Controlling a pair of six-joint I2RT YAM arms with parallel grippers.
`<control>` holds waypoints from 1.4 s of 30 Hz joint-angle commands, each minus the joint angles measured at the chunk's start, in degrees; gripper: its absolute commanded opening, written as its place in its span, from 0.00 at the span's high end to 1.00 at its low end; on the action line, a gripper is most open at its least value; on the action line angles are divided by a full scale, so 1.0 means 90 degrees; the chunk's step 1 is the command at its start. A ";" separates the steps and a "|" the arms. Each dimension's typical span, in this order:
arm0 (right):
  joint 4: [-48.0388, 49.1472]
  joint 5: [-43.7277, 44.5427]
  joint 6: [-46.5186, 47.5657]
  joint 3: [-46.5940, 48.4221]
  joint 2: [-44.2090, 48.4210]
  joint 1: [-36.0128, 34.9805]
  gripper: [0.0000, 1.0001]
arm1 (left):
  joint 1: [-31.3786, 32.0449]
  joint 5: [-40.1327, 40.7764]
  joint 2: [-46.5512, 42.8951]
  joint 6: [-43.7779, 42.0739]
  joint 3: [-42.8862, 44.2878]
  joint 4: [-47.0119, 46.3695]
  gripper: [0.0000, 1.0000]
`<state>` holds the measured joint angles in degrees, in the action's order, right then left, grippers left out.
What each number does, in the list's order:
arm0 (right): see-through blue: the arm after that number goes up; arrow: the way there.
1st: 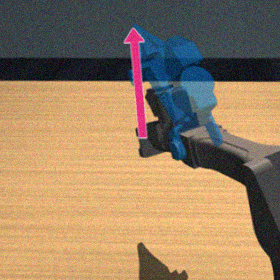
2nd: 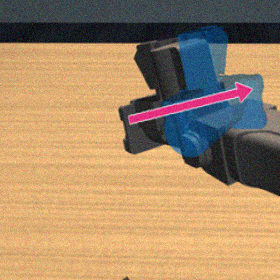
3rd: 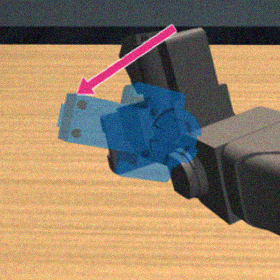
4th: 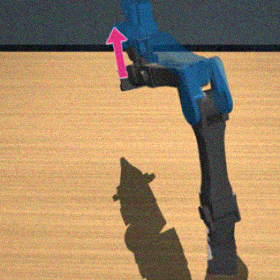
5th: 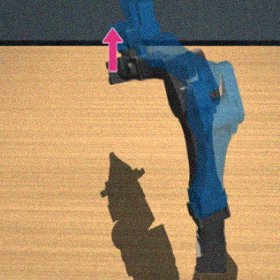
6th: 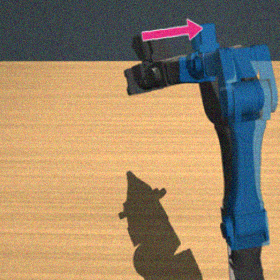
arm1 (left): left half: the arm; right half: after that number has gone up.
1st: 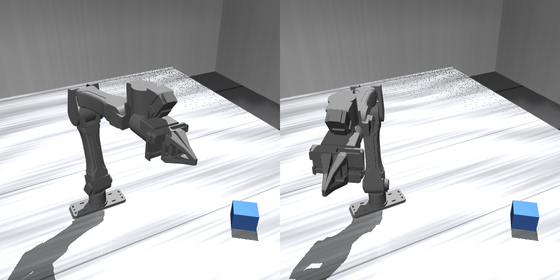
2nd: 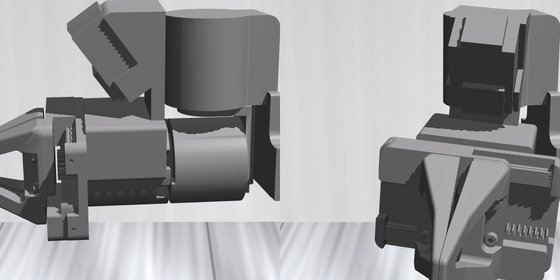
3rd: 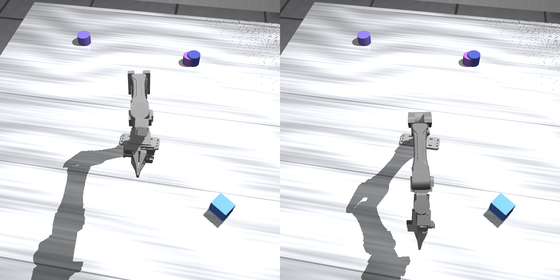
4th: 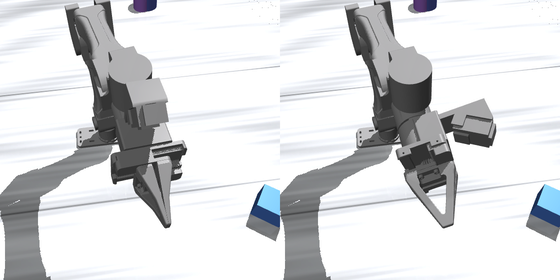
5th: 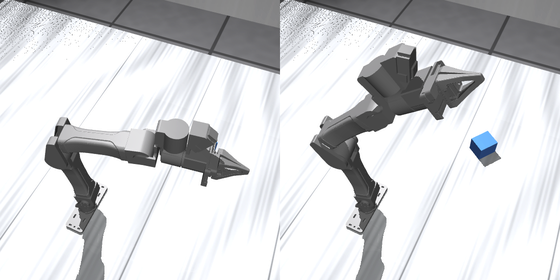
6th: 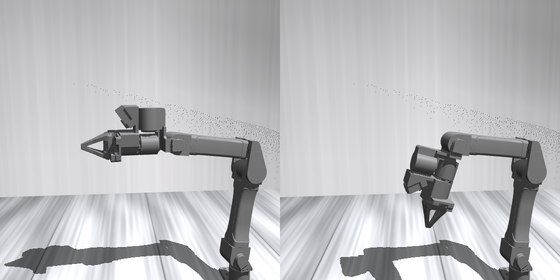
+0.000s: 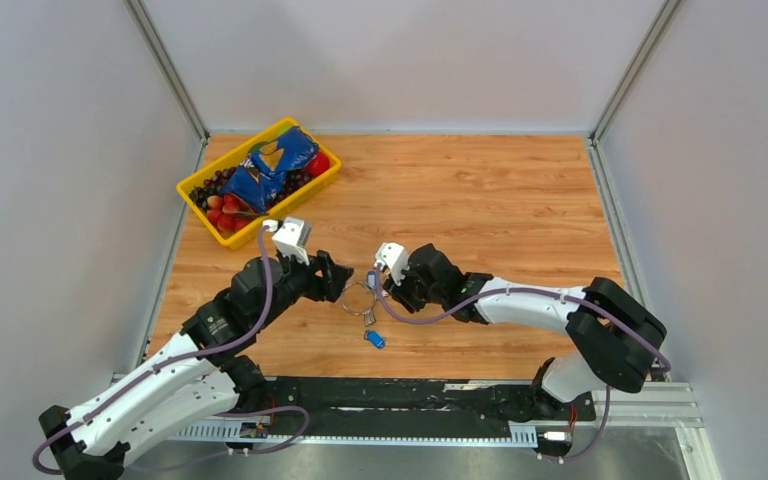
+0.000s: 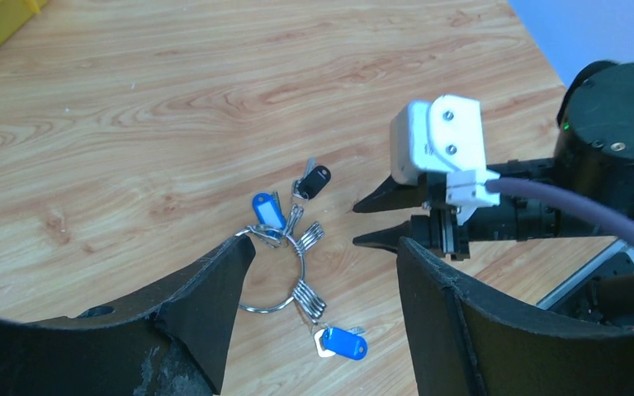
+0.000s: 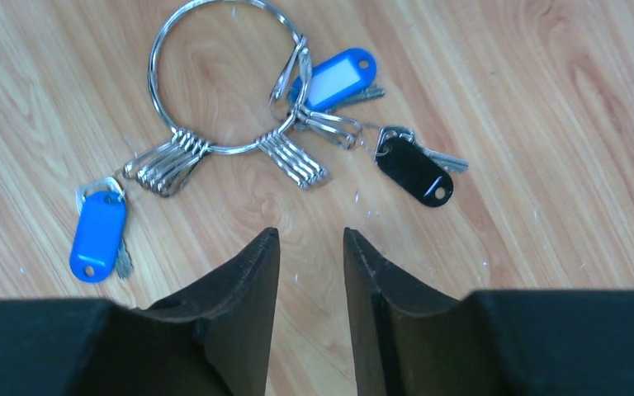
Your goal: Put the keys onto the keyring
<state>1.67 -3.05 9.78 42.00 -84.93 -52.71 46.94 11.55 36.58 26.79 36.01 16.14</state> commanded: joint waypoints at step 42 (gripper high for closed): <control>0.1201 0.0451 -0.0216 0.0040 -0.0962 -0.1110 0.57 | 0.0018 -0.0025 -0.0870 -0.0151 -0.0358 0.0034 0.23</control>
<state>10.09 0.05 9.15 40.91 -92.73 -62.83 46.94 11.64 28.77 26.48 33.01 17.17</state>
